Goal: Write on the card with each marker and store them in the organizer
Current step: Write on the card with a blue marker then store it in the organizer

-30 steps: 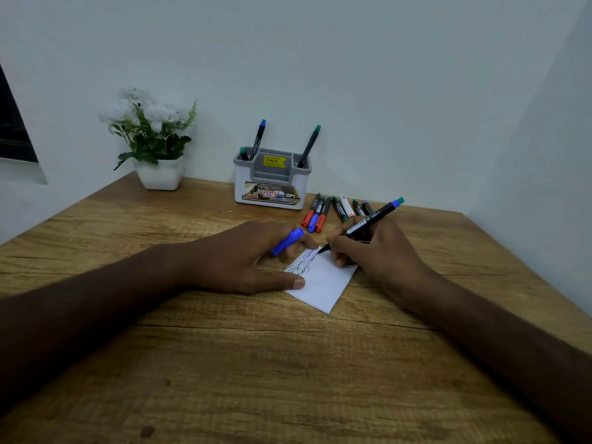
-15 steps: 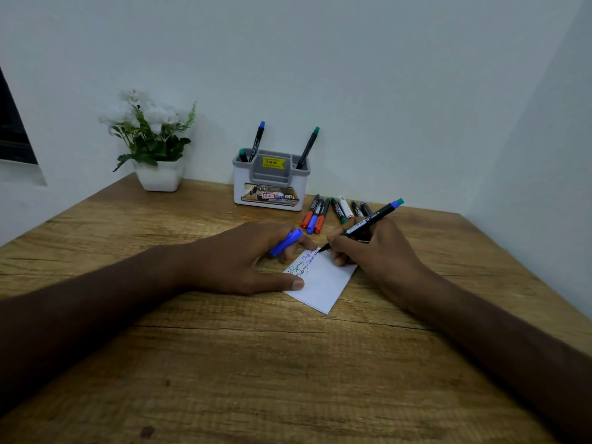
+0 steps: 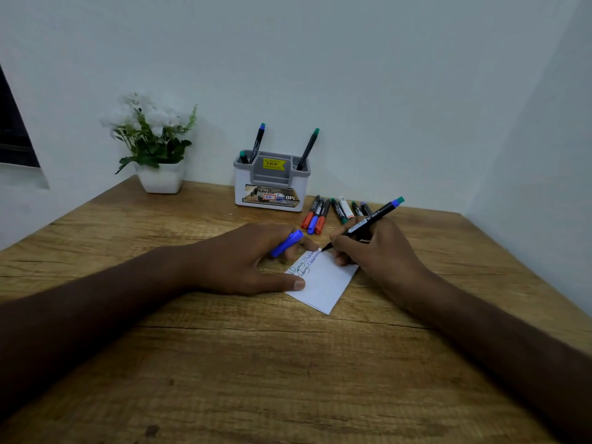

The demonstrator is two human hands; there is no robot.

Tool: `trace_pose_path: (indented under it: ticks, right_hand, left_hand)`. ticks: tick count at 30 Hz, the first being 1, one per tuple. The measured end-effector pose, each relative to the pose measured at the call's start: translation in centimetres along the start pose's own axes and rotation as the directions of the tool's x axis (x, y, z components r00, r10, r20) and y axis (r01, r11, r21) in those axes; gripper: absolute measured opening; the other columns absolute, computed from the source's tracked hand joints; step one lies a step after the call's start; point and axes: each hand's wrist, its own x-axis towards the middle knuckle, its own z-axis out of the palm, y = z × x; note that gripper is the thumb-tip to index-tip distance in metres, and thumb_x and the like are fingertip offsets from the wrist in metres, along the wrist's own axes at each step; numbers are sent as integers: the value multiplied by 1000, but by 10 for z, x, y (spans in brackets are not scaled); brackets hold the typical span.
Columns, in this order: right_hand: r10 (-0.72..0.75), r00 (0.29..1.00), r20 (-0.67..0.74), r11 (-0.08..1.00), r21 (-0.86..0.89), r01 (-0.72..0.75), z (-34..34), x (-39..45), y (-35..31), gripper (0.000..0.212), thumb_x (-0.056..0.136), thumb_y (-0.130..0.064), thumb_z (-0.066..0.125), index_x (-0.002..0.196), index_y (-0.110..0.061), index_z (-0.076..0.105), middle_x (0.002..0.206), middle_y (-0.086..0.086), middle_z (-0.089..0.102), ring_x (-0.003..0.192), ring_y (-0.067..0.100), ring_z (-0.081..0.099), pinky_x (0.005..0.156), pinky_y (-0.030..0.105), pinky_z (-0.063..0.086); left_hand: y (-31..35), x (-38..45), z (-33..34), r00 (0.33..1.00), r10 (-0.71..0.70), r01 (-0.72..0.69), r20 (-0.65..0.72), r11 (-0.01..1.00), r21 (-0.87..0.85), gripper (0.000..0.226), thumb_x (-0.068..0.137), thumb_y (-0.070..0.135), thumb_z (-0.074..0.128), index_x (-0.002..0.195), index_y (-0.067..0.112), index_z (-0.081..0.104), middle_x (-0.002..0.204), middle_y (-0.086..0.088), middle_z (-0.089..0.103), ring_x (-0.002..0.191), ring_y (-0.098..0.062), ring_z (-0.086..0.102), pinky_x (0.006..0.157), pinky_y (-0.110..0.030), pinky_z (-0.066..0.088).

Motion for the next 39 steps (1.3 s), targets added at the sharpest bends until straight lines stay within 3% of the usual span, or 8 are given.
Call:
trace_pose_path:
  ticks: [4,10,13,17,20,29,36,39]
  right_hand:
    - [-29,989,-146,993,109,45,-5,-2,-3,7,91,-7,74,90,-13,78,77,5,80,77,21,79,84,45,67]
    - [-78,994,70,807,590,22,-5,-15,-14,28,102,9,51,90,-2,74,84,16,78,80,28,76,77,35,67]
    - [-126,990,59,833,548,74,-1,-17,-14,19,104,1,57,97,-1,75,87,21,79,78,29,77,75,34,66]
    - [-151,988,29,847,519,114,-2,-17,-12,7,100,-4,66,100,0,73,85,20,80,76,29,78,75,36,67]
    - [-162,986,43,873,471,123,-1,-17,-12,7,100,-4,67,98,-2,73,85,19,80,77,28,79,76,39,68]
    - [-214,966,145,969,156,191,7,-19,-13,15,86,-22,87,101,-23,85,91,-5,83,79,11,78,74,25,63]
    - [-158,982,103,956,265,126,17,-20,-13,9,86,-19,87,94,-22,84,86,3,83,74,17,77,74,31,65]
    - [-130,986,108,955,279,95,17,-20,-17,8,86,-21,88,93,-21,83,87,4,83,77,17,77,77,35,65]
  left_hand:
    - [-1,1,-1,999,37,-37,-1,999,-19,33,92,68,60,119,53,51,102,34,52,99,5,52,82,-20,42]
    - [3,-2,-3,997,79,-79,10,997,-23,38,99,59,58,131,70,40,118,47,43,119,15,42,98,-22,39]
    - [11,-2,-5,996,85,-85,19,996,9,34,99,54,59,100,80,38,105,57,38,106,22,41,85,-14,33]
    - [6,-3,-4,995,96,-96,26,995,14,11,97,61,56,98,63,45,105,49,42,107,17,43,83,-12,33]
    - [5,-3,-3,995,97,-97,-3,995,3,25,98,61,57,95,37,51,101,27,50,104,2,48,85,-18,38]
    - [6,-1,6,994,66,-55,-83,990,130,24,109,31,50,125,14,58,121,-5,63,110,-23,59,97,-39,49]
    - [5,1,12,987,60,-28,-148,978,208,29,110,19,44,136,12,55,121,-10,67,109,-30,63,95,-46,50]
    - [11,-3,4,986,95,-86,-140,994,67,34,114,34,35,144,42,48,129,9,64,117,-8,58,101,-24,43]
